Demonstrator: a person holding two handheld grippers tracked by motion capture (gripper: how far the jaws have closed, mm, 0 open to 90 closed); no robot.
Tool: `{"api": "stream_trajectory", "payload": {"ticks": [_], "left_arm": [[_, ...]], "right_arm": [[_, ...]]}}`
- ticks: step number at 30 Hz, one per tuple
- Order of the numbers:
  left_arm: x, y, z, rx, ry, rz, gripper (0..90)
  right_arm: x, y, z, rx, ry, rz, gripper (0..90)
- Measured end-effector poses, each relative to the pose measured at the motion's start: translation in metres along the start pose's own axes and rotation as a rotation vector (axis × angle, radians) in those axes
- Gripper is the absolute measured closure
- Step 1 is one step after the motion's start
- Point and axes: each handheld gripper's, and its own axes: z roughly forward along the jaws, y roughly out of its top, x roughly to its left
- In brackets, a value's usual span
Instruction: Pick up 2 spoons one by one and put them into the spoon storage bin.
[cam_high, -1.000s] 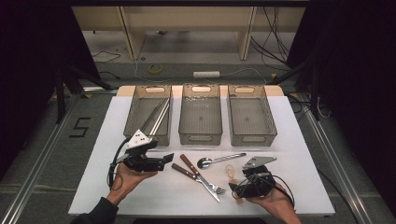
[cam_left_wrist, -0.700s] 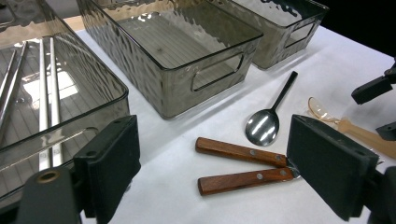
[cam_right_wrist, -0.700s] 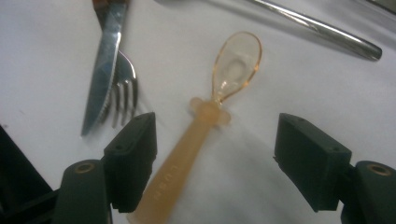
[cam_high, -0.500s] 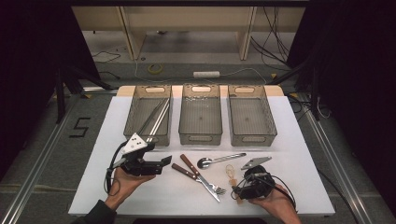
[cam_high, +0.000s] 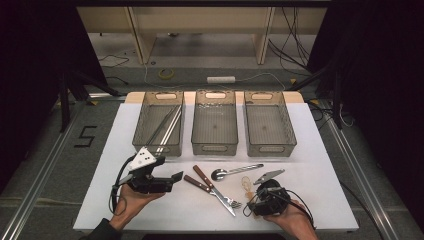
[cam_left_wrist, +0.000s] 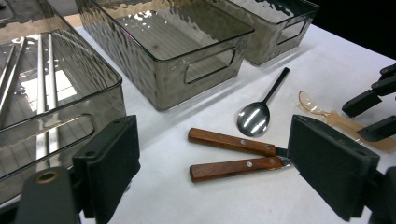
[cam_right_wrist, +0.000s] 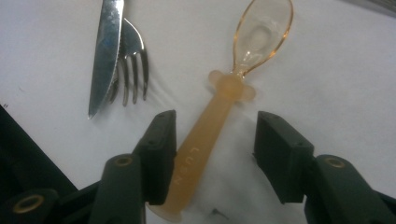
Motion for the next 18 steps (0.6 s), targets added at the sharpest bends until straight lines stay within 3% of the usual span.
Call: {"api": "stream_trajectory", "payload": {"ticks": [10,18], "left_arm": [[-0.0041,-0.0012,0.0004,0.008,-0.002,0.011,16.3],[-0.0041,-0.0012,-0.0004,0.002,-0.001,0.013,16.4]], "right_arm": [[0.0079,0.0023,0.0042,0.025,-0.050,-0.053,62.7],[0.0057,0.0022,0.0038,0.024,-0.056,-0.043,69.4]]}}
